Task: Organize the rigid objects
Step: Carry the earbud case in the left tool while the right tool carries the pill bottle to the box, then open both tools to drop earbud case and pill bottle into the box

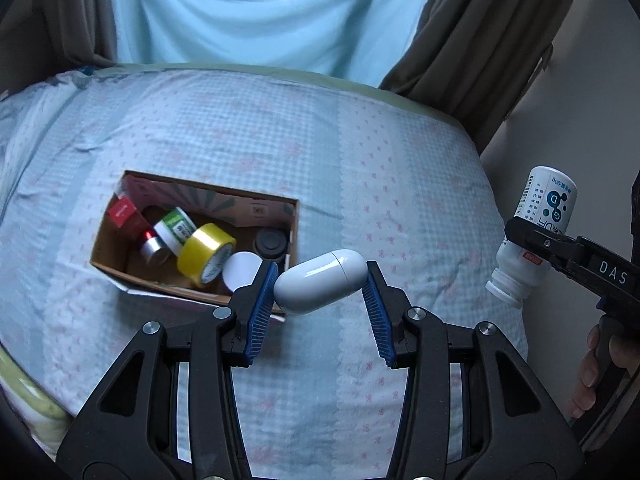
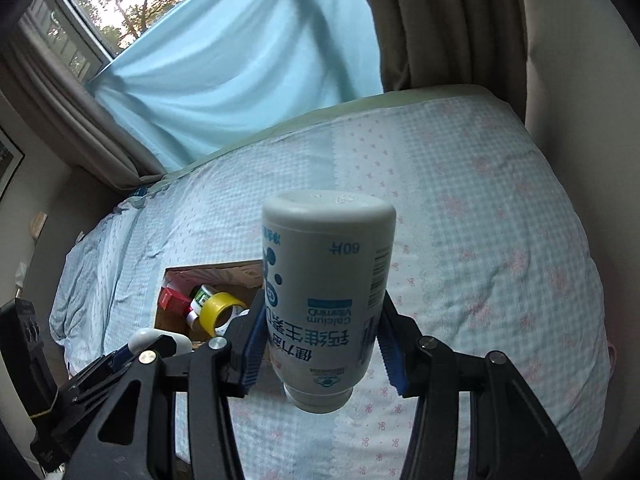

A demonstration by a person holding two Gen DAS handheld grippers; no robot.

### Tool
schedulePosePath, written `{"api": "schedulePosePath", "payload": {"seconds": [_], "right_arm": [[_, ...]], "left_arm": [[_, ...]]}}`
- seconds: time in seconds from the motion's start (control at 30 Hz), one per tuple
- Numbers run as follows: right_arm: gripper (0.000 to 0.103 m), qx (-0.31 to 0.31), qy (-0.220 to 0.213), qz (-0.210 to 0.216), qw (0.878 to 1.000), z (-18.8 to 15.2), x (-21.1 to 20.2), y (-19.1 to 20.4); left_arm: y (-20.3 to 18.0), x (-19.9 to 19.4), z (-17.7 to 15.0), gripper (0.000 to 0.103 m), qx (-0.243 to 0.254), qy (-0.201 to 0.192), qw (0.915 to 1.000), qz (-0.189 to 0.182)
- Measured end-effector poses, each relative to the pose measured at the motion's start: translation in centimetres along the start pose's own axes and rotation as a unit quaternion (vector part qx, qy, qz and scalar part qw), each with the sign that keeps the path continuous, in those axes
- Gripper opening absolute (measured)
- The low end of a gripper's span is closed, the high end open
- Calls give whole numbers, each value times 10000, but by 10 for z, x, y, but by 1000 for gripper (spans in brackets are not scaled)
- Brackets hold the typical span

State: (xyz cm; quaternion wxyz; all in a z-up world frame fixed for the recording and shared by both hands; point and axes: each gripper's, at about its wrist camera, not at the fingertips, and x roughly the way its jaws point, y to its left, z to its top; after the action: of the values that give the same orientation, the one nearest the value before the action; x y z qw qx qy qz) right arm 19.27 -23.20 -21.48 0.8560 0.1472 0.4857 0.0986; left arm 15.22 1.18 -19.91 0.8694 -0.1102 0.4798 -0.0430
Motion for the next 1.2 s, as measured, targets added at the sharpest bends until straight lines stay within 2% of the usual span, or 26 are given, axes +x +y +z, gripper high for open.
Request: {"api": "schedulePosePath", "payload": {"seconds": [0.17,0.37,0.53,0.7,0.97,1.1,1.2], "right_arm": [[46,-142,87,120,9998,-1,10,47],[46,-162,86,44,9998,-4,37,111],[46,133,190,-72,9997,-7,73,152],[46,329,391,-243,9984,-16,116,181],[46,363,1033,-493,9928,-34,191,193],[46,452,1301,-564,9889,-40,225,188],[46,594,1486,-640,9850,-43,243,180]], "left_arm": [[58,-17,15,40,-74,-69,9999,17],[134,-11,43,40,56,57,9999,-78],[194,16,63,40,183,354,9991,-140],[239,59,67,40,279,758,9966,-157],[276,127,56,40,263,1281,9913,-129],[280,154,53,40,220,1520,9879,-214],[272,171,52,40,362,1677,9847,-291]]}}
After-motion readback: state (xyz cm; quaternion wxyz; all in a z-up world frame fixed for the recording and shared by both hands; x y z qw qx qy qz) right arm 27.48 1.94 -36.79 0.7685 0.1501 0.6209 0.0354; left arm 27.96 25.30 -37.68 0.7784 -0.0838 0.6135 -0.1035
